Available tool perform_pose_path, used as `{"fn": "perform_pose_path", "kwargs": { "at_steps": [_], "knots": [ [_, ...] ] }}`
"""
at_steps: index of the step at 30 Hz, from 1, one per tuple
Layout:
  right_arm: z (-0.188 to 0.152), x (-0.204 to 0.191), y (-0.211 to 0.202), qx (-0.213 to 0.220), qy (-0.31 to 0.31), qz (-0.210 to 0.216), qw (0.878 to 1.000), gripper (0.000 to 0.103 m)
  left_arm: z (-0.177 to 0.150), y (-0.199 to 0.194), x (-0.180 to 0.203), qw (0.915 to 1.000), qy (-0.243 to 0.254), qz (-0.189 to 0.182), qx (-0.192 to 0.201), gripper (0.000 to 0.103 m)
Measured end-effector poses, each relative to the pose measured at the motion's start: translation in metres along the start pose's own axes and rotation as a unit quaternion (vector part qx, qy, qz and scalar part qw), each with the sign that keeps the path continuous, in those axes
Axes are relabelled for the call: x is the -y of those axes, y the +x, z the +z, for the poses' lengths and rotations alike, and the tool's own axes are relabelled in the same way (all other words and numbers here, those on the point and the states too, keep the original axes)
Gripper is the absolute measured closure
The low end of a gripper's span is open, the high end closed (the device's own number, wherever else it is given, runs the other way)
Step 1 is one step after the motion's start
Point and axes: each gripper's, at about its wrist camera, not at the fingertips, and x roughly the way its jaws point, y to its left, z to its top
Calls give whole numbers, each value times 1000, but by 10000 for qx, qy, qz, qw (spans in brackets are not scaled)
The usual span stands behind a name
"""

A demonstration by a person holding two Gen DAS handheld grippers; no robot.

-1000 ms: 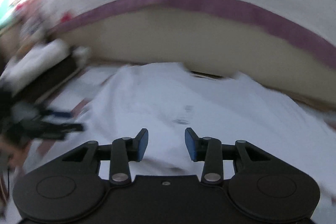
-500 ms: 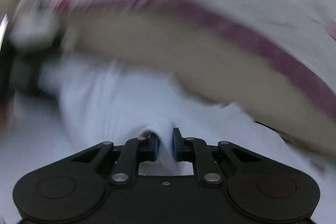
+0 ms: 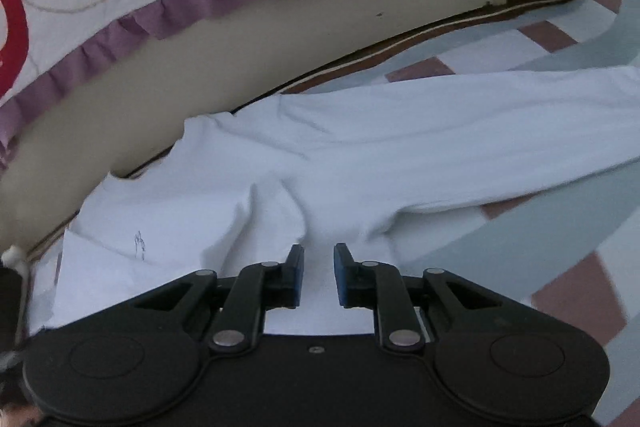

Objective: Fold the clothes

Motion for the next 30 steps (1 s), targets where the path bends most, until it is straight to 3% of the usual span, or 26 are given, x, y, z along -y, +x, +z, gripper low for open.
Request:
{"fn": "perform_pose_path", "kwargs": {
  "at_steps": [1,3,5,7,10,12,14,17,19,21,23,26,28,30],
  "knots": [
    [4,4,4,-12,25,200,9998,71,1,-6,-3,9999,-72,64,88,70],
    [14,13,13,-58,86,742,9972,64,2,-17,-8,9992,-215,197,263,47],
    [32,16,34,-237,-161,1254,9917,59,4,-28,-14,9978,-291,537,274,32],
    [42,11,52,-345,-846,1251,9879,60,4,-34,-19,9983,-326,481,28,32],
    [39,20,67,-163,-675,748,9948,59,-2,-37,-21,9974,-318,458,-445,30],
    [38,19,73,-298,-682,874,9934,65,-4,-38,-22,9958,-306,539,-668,27],
    [39,16,78,-436,-737,1024,9911,64,-2,-45,-26,9943,-502,547,-764,27],
    [39,12,87,-643,-819,1248,9867,63,7,-66,-34,9919,-1042,415,-593,27],
    [40,9,92,-781,-874,1397,9832,63,19,-78,-34,9922,-1154,326,-334,27],
    [40,6,98,-919,-927,1546,9793,59,34,-80,-26,9943,-1041,219,-96,20],
    [36,2,101,-928,-1126,1550,9771,58,54,-62,-11,9975,-678,-106,-161,20],
    [34,0,105,-786,-1094,1719,9759,49,79,-13,21,9980,353,-257,-449,16],
    [32,-3,107,-613,-1190,1779,9749,49,87,24,33,9944,886,57,-569,16],
    [29,-5,110,-433,-1304,1830,9735,49,93,58,33,9911,1057,401,-696,16]
  ]
}}
